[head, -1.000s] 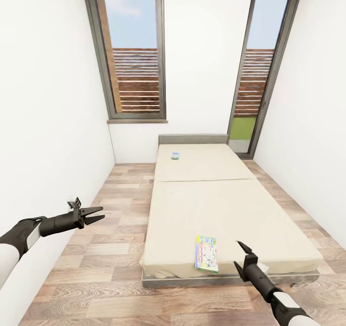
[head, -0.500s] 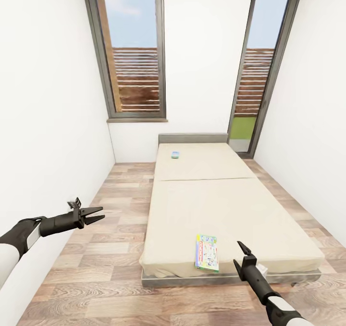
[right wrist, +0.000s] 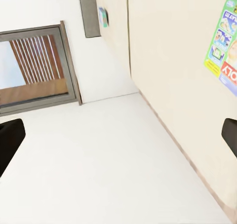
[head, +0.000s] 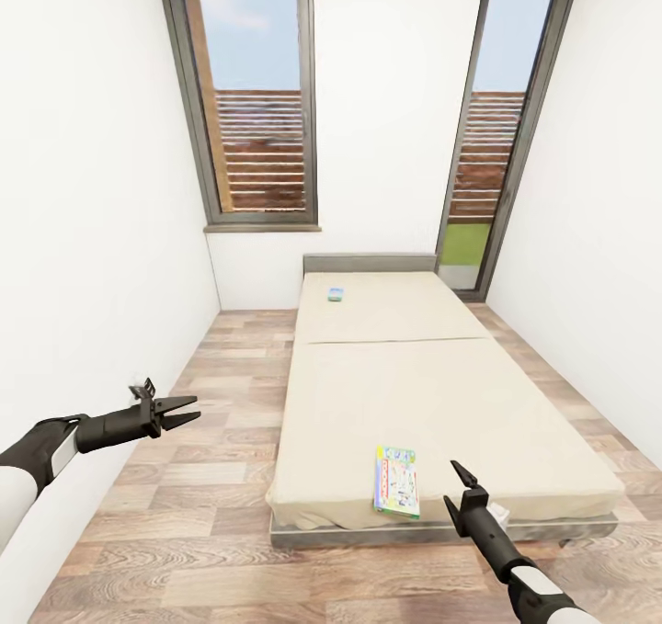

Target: Put all the toys in the child's room - the three board games (two on the bed and one on the table), the two jigsaw puzzles on the table, and the tennis ball on the table - inside the toy box on the table in the child's room.

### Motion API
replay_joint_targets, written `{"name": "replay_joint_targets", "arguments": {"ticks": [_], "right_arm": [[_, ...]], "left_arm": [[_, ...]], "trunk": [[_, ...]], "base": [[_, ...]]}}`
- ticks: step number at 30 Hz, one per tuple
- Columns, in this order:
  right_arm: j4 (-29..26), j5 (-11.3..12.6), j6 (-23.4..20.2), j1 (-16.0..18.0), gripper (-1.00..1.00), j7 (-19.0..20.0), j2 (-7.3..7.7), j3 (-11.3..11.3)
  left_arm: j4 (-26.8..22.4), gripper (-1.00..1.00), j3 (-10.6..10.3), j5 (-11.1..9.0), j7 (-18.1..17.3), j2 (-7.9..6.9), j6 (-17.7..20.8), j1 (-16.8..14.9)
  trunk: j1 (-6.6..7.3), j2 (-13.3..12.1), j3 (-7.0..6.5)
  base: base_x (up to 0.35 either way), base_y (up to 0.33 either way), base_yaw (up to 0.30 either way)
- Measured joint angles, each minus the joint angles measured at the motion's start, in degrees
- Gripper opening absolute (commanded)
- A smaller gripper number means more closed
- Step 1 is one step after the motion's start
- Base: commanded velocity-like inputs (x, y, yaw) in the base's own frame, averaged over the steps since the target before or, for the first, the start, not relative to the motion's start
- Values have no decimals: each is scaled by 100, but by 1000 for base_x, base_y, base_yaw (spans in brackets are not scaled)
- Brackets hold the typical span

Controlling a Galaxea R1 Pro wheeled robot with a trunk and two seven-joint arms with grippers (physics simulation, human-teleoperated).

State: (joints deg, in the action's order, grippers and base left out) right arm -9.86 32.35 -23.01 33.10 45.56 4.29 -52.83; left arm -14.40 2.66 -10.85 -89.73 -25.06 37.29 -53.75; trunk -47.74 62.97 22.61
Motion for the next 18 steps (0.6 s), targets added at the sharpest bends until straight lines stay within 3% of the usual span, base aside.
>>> {"name": "replay_joint_targets", "arguments": {"ticks": [18], "right_arm": [[0, 0, 1, 0, 100, 37, 8, 0]], "left_arm": [[0, 100, -10, -1, 0, 9, -1, 0]], "trunk": [[-396, 722, 324]], "base": [[0, 0, 0]]}}
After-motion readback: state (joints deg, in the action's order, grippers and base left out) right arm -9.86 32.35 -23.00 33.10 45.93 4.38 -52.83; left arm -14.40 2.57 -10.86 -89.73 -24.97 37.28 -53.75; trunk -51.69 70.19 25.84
